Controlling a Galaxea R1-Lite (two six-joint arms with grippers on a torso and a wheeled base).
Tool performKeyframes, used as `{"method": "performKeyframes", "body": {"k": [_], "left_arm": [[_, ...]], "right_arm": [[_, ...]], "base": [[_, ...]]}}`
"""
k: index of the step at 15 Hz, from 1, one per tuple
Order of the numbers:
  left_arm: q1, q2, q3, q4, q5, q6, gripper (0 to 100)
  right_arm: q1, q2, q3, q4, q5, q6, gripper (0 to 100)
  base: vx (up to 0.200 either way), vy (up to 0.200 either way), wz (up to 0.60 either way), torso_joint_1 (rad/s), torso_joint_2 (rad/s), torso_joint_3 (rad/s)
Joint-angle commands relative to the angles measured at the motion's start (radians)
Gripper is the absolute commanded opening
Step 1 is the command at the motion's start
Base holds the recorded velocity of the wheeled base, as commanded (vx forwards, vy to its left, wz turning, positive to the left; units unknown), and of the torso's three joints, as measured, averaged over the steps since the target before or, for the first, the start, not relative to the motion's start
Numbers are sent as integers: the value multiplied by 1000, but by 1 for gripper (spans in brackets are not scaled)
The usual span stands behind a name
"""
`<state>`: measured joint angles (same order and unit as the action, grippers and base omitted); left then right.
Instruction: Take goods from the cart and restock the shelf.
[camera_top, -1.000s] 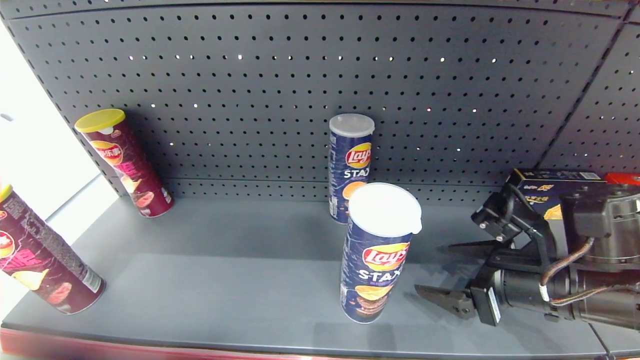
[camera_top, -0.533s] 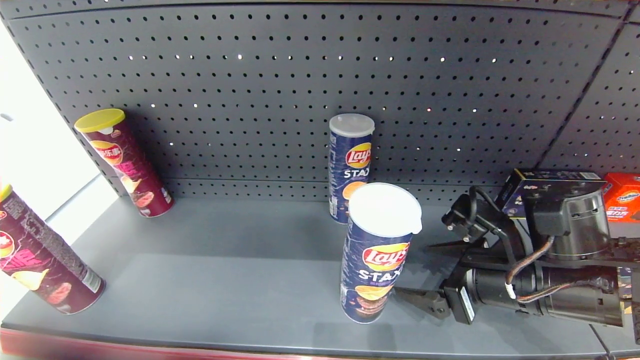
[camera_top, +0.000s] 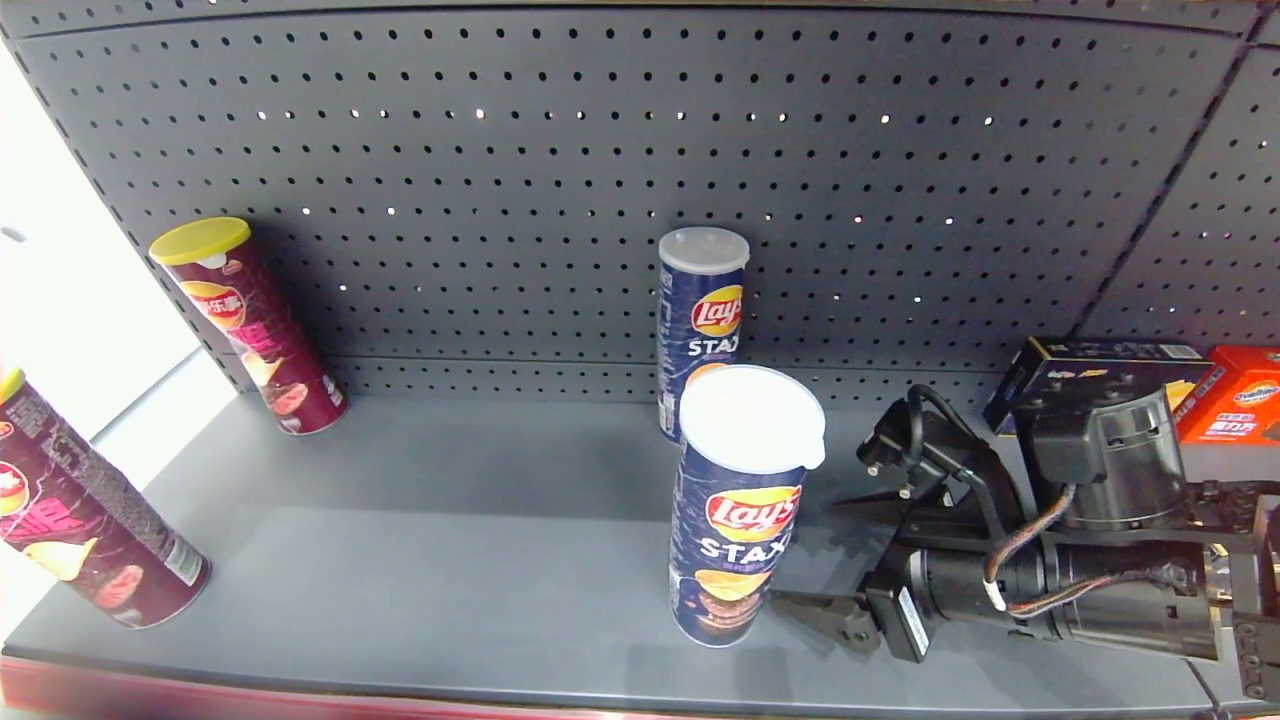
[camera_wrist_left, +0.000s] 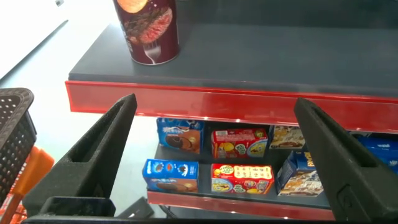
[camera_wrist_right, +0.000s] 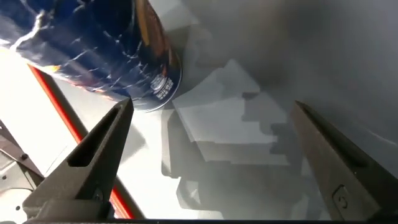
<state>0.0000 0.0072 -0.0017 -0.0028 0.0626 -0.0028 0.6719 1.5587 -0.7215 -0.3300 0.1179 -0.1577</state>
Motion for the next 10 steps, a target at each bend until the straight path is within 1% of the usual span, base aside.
{"method": "performKeyframes", "body": {"k": [1, 10], "left_arm": [[0, 2, 0, 0, 0, 0, 100], [0, 2, 0, 0, 0, 0, 100]], "right_arm": [[-8, -3, -4, 0, 0, 0, 100], [2, 27, -32, 0, 0, 0, 100]], "base": [[0, 0, 0, 0, 0, 0], [0, 0, 0, 0, 0, 0]]}}
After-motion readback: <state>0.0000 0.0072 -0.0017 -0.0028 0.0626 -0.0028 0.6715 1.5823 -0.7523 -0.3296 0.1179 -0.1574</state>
